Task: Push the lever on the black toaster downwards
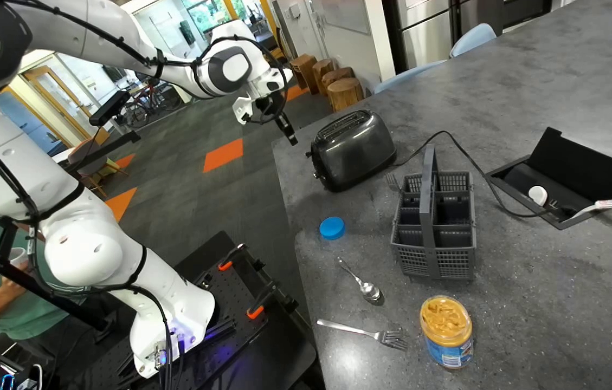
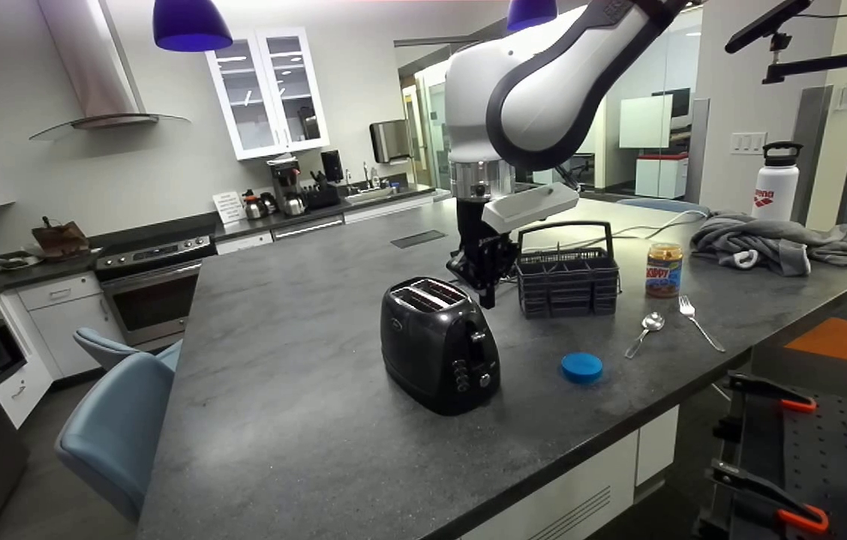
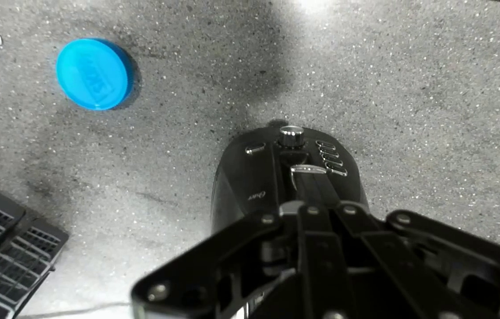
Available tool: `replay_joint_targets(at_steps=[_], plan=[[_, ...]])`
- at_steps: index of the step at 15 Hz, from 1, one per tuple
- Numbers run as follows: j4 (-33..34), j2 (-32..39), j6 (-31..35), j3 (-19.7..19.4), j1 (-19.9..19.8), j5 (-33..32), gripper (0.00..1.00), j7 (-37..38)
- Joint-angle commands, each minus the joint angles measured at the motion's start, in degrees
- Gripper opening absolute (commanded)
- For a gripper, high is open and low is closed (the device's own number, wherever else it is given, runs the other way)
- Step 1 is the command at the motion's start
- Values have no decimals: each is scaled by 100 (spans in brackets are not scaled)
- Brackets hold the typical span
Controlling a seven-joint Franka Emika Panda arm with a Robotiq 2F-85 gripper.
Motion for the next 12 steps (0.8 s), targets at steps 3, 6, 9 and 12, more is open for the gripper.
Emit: replay_joint_targets(at_steps=[3,6,9,12], plan=[[25,351,468,-108,107,-63,0,122],[18,491,657,-181,169,-141,0,206],[10,600,869,-255,214,-226,0,247],[24,683,1010,-320,264,-291,0,298]])
